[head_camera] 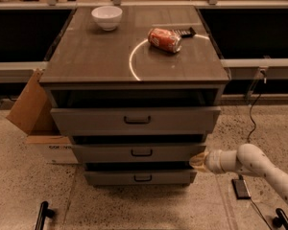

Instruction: Close middle drawer

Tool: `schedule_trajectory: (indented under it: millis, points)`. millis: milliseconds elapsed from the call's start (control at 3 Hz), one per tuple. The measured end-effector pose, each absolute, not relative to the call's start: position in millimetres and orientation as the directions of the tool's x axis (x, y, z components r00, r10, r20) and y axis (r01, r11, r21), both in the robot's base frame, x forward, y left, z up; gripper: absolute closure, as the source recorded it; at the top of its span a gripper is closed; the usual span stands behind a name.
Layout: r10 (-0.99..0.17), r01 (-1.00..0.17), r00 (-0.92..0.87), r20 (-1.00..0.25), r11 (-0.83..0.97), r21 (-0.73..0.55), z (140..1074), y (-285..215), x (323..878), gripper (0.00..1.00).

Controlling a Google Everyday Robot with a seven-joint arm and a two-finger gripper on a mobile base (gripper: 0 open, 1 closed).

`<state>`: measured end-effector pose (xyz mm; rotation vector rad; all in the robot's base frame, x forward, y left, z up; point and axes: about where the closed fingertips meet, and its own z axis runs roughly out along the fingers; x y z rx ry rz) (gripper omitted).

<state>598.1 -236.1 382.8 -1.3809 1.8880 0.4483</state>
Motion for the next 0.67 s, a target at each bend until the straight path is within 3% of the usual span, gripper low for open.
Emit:
schedule_trajectory:
  millis: [667]
  points:
    - [-0.681,-0.964,0.011,-0.732,0.186,-0.187,420.0,-210.9,539.3,1.0]
